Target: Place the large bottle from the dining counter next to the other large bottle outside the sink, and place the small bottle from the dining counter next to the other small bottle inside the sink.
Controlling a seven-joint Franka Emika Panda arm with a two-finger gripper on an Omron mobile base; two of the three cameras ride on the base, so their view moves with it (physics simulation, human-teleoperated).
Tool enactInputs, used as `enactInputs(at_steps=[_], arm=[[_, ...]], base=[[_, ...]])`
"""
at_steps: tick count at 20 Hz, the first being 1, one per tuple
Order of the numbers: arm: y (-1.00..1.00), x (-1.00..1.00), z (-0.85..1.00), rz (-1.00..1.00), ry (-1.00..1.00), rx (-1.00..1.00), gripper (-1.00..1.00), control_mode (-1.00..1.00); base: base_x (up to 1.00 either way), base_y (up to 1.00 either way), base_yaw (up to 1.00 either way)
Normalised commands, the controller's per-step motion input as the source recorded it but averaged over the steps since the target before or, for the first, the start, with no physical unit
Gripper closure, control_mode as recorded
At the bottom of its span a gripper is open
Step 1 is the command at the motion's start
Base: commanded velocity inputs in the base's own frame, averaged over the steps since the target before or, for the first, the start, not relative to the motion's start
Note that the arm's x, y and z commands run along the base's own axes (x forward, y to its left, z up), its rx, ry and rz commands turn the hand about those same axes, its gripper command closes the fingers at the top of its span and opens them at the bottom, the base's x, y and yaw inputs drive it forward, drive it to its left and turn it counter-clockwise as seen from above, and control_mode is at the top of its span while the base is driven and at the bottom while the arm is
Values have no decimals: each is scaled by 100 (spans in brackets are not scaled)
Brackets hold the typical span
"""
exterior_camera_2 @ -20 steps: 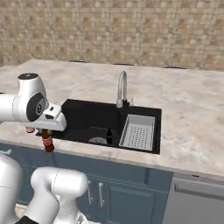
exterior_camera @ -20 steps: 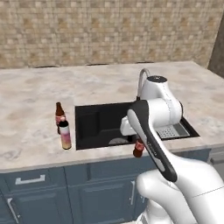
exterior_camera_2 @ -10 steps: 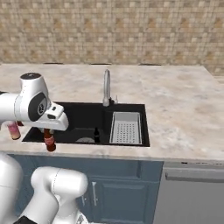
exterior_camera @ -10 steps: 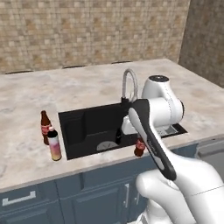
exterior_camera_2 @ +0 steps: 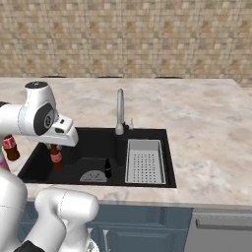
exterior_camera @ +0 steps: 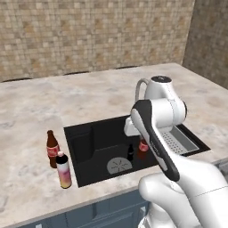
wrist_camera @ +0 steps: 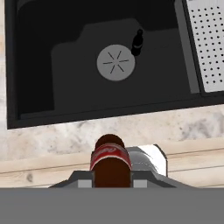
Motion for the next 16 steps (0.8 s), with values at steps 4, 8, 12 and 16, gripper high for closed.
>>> enactInputs(at_steps=[4,8,12,16], arm=[[0,0,0,0,0,0,100,100],[0,0,0,0,0,0,100,100],[0,0,0,0,0,0,100,100],[0,0,0,0,0,0,100,100]], base=[[4,15,2],[0,0,0],[0,0,0],[0,0,0]])
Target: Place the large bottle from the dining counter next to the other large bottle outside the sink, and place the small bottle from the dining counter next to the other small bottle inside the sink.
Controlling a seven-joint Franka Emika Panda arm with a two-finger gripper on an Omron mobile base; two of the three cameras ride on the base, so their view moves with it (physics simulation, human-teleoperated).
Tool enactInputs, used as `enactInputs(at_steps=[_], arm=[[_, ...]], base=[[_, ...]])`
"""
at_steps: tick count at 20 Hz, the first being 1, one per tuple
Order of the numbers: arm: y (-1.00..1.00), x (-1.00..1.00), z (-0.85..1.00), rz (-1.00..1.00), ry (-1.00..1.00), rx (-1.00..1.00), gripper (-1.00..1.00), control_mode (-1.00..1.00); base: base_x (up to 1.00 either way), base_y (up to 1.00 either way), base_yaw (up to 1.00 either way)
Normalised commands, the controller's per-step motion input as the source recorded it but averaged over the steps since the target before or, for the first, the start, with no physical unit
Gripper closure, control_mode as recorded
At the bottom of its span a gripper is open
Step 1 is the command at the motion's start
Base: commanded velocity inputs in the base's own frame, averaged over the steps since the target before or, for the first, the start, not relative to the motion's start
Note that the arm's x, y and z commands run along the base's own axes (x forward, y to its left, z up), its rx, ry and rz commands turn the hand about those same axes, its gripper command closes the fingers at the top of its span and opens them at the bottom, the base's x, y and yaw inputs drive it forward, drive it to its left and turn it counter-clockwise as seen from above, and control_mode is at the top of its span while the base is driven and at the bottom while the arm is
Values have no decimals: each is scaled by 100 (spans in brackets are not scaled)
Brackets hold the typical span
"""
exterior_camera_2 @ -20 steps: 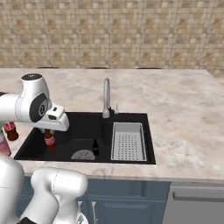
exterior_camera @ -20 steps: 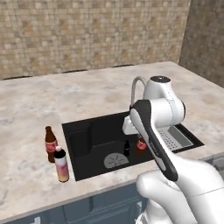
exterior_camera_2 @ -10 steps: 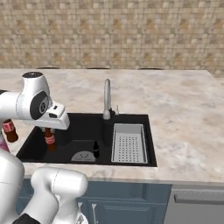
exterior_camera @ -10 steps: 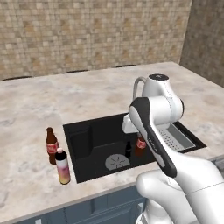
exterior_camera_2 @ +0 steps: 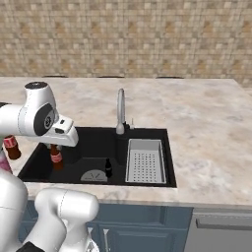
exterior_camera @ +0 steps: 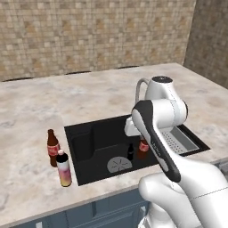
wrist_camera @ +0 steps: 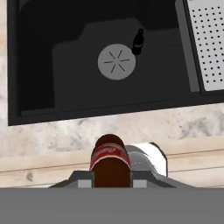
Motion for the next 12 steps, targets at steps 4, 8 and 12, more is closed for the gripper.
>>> enactInputs(at_steps=[4,8,12], arm=[[0,0,0,0,0,0,100,-100],[32,44,0,-4,6,-1,100,-100],[59,66,-1,-9,4,-3,100,-100]], base=[[0,0,0],[0,0,0],[0,0,0]])
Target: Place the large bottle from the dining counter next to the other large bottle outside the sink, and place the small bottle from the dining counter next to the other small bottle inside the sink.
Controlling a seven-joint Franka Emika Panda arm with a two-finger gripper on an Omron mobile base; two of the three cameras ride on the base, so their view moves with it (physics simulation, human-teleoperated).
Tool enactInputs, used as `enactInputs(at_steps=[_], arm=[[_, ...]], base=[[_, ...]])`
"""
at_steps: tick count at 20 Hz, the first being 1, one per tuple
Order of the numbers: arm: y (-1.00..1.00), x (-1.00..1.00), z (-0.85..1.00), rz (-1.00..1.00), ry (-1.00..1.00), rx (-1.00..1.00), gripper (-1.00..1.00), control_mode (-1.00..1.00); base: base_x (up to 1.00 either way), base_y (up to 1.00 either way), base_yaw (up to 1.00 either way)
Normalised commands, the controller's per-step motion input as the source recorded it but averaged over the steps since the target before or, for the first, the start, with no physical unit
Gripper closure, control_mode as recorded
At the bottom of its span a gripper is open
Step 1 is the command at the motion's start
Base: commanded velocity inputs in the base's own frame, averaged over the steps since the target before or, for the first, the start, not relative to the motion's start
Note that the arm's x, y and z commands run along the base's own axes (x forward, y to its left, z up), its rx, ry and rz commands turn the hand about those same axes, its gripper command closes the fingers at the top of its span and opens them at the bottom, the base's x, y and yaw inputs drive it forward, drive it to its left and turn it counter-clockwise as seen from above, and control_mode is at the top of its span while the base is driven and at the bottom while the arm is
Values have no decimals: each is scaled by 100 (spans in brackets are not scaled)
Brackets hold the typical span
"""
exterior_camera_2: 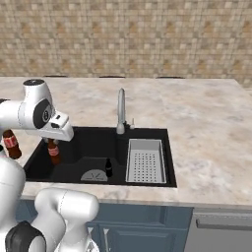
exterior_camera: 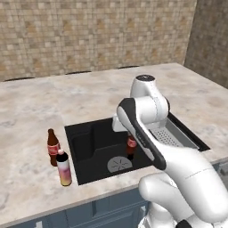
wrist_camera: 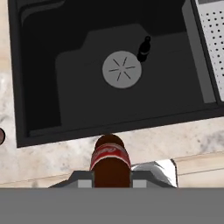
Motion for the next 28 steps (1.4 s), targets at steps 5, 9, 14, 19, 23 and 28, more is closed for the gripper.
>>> enactInputs(at_steps=[5,9,14,19,23,28], arm=[[22,34,-5,-3,0,0,100,-100],[1,38,-41,0,-1,0,100,-100],[0,29,-50,-1,-2,0,100,-100],[9,9,-56,-1,-1,0,100,-100],[15,5,-54,-2,-10,0,100,-100],[6,24,-36,-1,-7,0,100,-100]], base=[[0,0,0],[0,0,0],[0,0,0],[0,0,0],[0,0,0],[0,0,0]])
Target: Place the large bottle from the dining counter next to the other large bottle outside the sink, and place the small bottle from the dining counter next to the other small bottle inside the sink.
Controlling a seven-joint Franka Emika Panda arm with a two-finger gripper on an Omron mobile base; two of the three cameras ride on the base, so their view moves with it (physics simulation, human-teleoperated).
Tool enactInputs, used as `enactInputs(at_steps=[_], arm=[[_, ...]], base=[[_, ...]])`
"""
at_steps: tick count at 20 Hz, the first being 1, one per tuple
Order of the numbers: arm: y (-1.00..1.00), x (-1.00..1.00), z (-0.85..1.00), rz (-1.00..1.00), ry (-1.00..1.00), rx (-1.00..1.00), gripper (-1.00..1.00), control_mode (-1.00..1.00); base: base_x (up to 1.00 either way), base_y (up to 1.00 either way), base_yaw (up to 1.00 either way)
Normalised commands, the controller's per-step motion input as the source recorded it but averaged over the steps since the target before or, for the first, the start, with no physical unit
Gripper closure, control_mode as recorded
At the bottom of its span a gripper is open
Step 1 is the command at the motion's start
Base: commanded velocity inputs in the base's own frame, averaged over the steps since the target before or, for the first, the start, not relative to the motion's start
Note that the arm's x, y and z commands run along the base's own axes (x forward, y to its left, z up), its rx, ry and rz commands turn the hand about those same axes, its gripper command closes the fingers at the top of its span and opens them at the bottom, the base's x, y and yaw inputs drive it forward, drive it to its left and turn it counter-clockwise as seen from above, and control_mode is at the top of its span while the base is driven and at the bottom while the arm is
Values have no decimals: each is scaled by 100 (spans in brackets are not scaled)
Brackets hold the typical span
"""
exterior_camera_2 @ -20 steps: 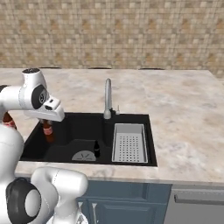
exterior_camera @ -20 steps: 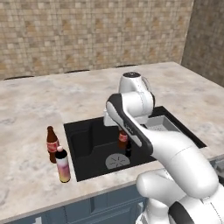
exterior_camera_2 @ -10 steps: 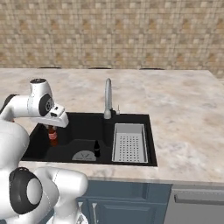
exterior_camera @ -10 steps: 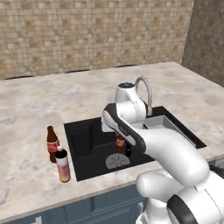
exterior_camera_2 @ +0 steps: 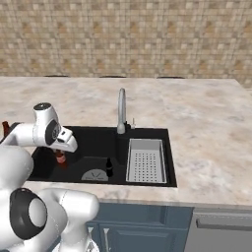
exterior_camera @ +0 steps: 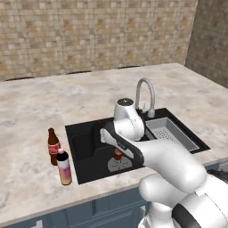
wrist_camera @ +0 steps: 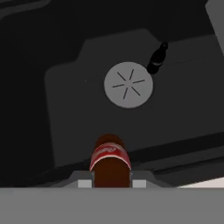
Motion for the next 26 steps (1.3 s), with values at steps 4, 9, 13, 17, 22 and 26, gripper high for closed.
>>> enactInputs(at_steps=[4,9,13,17,22,26], arm=[[0,32,-7,0,7,0,100,-100],[0,28,0,0,23,0,100,-100],[0,14,-20,0,6,0,100,-100],[0,2,-39,0,-5,0,100,-100],[0,0,-41,0,-12,0,100,-100],[0,10,-29,0,-8,0,100,-100]], base=[[0,0,0],[0,0,0],[0,0,0],[0,0,0],[0,0,0],[0,0,0]])
